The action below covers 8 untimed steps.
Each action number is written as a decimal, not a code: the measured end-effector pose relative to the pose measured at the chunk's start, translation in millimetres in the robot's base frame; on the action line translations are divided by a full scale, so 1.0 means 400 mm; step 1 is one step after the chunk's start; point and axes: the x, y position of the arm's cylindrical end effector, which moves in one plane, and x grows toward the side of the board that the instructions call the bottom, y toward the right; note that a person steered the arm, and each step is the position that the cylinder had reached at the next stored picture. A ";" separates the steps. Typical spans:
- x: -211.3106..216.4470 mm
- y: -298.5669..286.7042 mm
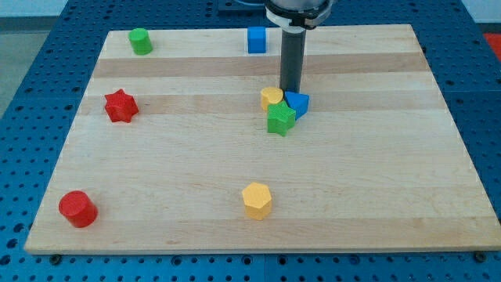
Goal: Point your arm at blue cube
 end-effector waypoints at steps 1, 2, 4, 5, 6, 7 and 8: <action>0.017 -0.002; 0.025 -0.006; -0.091 -0.006; -0.204 0.008; -0.320 0.035; -0.422 0.044; -0.442 0.029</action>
